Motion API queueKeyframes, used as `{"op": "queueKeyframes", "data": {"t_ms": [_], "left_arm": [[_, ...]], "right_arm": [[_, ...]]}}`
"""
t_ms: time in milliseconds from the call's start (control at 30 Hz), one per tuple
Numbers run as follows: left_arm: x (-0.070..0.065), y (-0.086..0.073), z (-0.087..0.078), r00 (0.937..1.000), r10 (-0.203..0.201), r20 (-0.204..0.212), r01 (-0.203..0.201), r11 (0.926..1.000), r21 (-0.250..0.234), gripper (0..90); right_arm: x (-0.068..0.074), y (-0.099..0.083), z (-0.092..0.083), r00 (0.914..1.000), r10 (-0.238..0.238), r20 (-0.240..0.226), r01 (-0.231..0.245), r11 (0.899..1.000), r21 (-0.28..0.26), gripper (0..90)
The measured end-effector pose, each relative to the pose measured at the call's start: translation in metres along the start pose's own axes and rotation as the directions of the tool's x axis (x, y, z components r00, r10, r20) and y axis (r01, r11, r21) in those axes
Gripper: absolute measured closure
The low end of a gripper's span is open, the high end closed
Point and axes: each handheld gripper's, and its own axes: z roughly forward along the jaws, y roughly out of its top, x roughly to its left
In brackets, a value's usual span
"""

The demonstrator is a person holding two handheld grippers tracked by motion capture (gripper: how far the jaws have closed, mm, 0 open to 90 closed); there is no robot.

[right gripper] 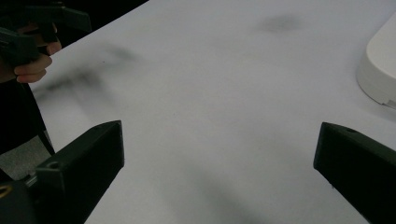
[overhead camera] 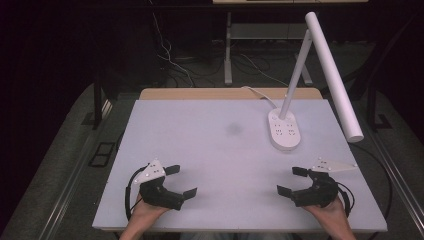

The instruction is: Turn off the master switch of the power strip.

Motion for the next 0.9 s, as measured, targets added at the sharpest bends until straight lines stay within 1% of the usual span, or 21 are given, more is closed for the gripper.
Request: {"op": "queueKeyframes", "data": {"t_ms": [200, 367, 667, 833, 900], "left_arm": [[0.0018, 0.0002, 0.0004, 1.0, -0.005, 0.002, 0.005, 1.0, -0.006, 0.0], [0.0018, 0.0, 0.0009, 1.0, -0.005, 0.005, 0.005, 1.0, -0.005, 0.0], [0.0006, -0.001, 0.0024, 1.0, 0.002, 0.001, -0.002, 1.0, 0.005, 0.6], [0.0014, -0.002, 0.0012, 1.0, 0.003, -0.007, -0.003, 1.0, 0.008, 1.1], [0.0018, -0.0023, 0.0004, 0.9999, 0.011, -0.01, -0.011, 0.9999, 0.013, 1.3]], "right_arm": [[0.0009, -0.0007, 0.0001, 1.0, -0.001, -0.005, 0.001, 1.0, 0.007, 1.1], [0.0009, -0.0009, -0.0004, 1.0, 0.008, -0.005, -0.008, 1.0, 0.002, 1.1], [0.0006, -0.0003, -0.0004, 0.9999, 0.009, -0.012, -0.009, 1.0, 0.007, 1.1], [0.0009, 0.0024, -0.0026, 0.9999, 0.008, -0.007, -0.008, 1.0, 0.008, 1.1], [0.0012, 0.0035, -0.003, 1.0, 0.006, -0.006, -0.006, 1.0, 0.011, 1.1]]}}
